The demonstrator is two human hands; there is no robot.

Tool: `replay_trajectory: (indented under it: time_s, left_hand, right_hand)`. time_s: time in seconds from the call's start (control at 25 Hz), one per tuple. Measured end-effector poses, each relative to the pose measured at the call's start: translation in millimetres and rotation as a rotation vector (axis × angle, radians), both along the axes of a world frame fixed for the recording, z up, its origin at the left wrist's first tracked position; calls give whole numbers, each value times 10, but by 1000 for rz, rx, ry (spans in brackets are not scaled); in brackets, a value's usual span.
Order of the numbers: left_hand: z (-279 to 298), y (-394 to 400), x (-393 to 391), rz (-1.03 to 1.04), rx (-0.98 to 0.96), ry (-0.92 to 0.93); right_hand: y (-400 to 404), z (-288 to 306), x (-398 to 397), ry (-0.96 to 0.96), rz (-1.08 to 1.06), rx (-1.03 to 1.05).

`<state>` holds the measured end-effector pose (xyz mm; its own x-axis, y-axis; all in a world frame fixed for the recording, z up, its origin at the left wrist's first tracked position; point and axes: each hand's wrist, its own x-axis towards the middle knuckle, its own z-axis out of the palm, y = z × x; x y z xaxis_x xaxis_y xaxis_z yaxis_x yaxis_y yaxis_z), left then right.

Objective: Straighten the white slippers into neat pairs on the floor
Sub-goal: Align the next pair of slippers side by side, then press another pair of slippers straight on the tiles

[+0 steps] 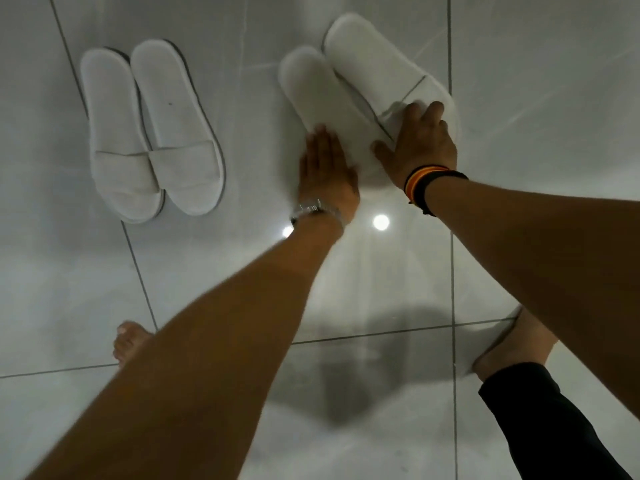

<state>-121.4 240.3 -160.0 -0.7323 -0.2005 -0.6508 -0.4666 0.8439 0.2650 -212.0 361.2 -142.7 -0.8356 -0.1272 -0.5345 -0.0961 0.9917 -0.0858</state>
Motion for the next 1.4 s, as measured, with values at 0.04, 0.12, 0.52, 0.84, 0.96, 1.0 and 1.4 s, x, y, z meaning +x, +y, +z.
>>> replay_trajectory:
  time_s: [0.04, 0.12, 0.52, 0.84, 0.96, 1.0, 1.4]
  left_hand:
    - [-47, -107, -153, -42, -1, 13]
    - [-86, -308, -365, -166, -2, 9]
    - [-239, -425, -877, -327, 6, 5]
    - [15, -529, -448, -155, 18, 137]
    - [152, -947, 157, 11, -88, 115]
    - [181, -1137, 361, 71, -125, 93]
    - [56, -2806, 1715, 314, -91, 44]
  right_hand:
    - [79, 25, -24, 10, 56, 28]
    - [239, 85, -50, 1, 170, 50]
    - [442, -10, -190, -262, 19, -164]
    - [306, 194, 56, -68, 104, -114]
    - [-165, 240, 422, -129, 236, -223]
    - [-386, 238, 552, -164, 277, -265]
    - [-2705, -196, 1591, -271, 637, -281]
